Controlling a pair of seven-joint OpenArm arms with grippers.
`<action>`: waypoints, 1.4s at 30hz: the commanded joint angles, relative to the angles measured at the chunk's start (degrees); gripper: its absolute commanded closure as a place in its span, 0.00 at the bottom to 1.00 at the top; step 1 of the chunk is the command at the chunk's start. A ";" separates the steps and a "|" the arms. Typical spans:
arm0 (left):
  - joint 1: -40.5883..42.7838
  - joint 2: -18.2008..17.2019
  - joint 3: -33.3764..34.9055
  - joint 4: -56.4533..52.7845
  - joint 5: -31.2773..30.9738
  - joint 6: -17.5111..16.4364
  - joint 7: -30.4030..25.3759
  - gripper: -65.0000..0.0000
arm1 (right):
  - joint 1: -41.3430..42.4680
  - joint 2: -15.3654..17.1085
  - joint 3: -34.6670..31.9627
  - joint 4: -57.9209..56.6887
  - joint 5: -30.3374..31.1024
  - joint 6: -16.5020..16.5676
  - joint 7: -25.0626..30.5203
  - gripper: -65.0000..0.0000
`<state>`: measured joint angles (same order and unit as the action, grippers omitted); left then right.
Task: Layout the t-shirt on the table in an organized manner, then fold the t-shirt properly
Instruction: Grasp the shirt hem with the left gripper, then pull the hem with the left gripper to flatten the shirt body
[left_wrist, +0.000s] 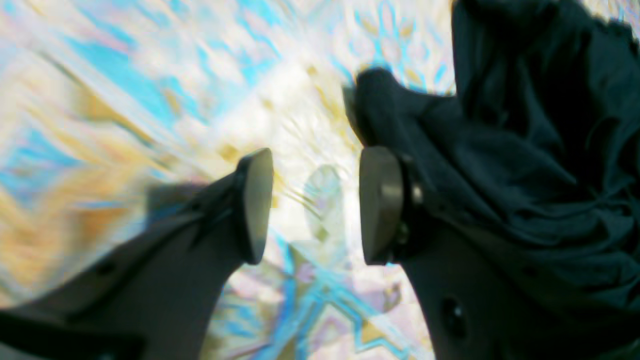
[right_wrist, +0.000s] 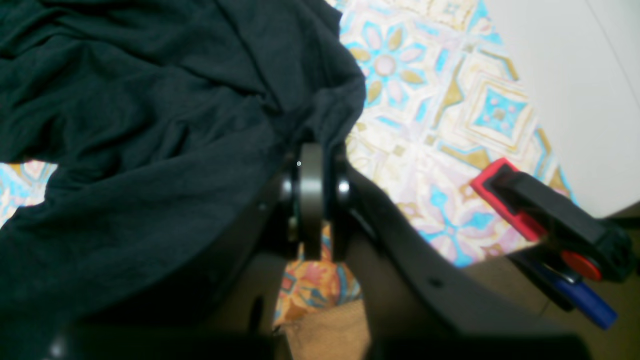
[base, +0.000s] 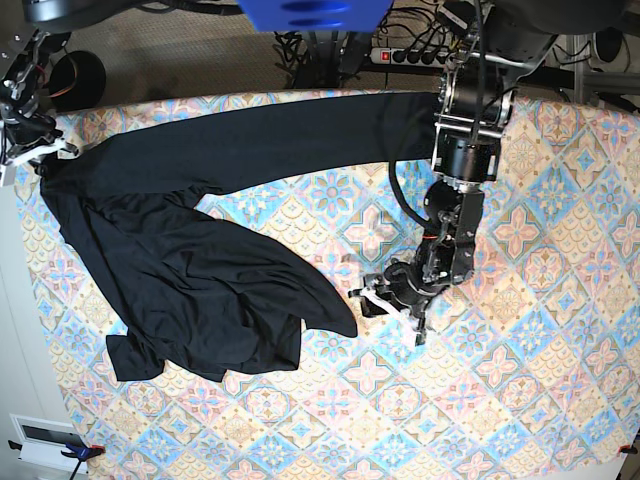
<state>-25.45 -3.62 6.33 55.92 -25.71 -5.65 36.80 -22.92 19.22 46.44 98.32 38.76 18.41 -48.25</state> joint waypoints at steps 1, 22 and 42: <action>-2.28 0.67 -0.04 -0.32 -1.14 -0.46 -1.15 0.57 | 0.02 1.22 0.47 1.15 0.49 0.27 1.26 1.00; -11.95 10.17 0.40 -23.70 -0.61 -0.02 -13.02 1.00 | -0.07 1.22 0.55 1.24 0.49 0.27 1.26 1.00; 8.97 -7.33 -15.43 24.39 -1.14 -0.02 0.87 1.00 | 0.02 1.22 0.47 1.24 0.49 0.27 1.26 1.00</action>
<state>-14.96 -10.48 -9.02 79.37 -26.61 -5.52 39.03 -22.98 19.18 46.48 98.48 38.85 18.46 -48.31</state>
